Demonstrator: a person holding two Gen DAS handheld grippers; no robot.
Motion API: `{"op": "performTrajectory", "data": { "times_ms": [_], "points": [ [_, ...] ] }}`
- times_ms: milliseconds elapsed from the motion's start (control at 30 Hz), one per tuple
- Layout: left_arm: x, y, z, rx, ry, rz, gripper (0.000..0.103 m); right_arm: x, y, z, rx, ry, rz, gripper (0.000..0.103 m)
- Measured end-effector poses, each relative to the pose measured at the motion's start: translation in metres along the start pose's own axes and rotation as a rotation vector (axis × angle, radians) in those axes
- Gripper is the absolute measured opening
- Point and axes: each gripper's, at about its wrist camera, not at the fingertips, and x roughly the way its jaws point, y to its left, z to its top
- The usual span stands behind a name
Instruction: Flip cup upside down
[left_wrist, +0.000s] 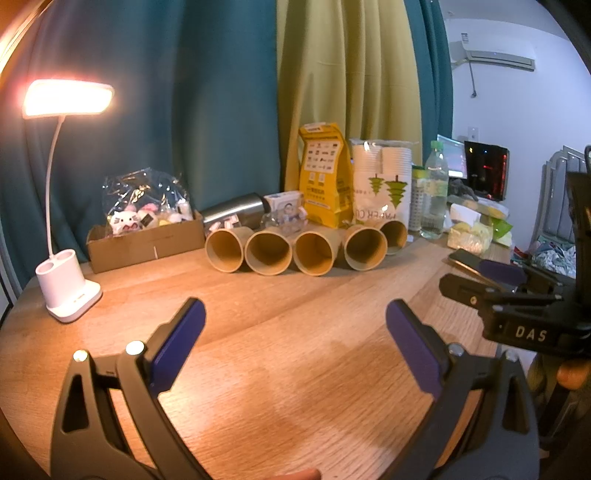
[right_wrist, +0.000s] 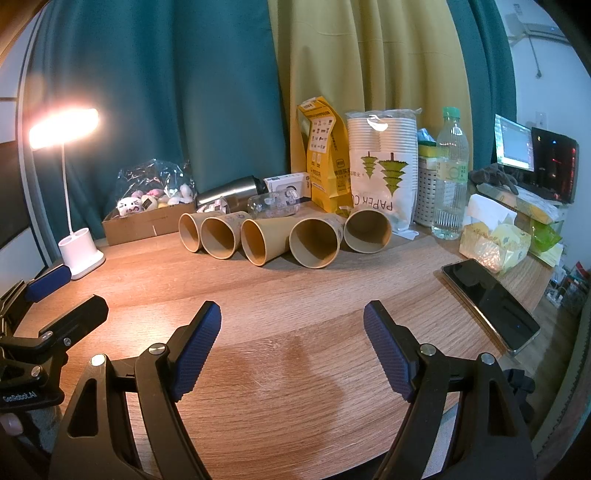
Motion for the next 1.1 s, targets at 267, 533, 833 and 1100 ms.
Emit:
{"op": "performTrajectory", "data": {
  "times_ms": [267,533,833,1100],
  "points": [
    [-0.0004,-0.0014,-0.0004,0.0,0.0,-0.001,0.099,0.0002,0.0001,0.001,0.0,0.001,-0.001,0.082],
    [0.0025,0.0011,-0.0024,-0.001,0.006,0.0,0.099,0.0002,0.0002,0.0017,0.001,0.001,0.0,0.082],
    [0.0028,0.0009,-0.0025,-0.001,0.006,0.0,0.099,0.0003,0.0003,0.0017,0.001,0.002,0.0,0.082],
    [0.0029,0.0009,-0.0025,-0.001,0.007,0.0,0.099,0.0,0.0006,0.0015,0.001,0.002,0.0,0.082]
  ]
}}
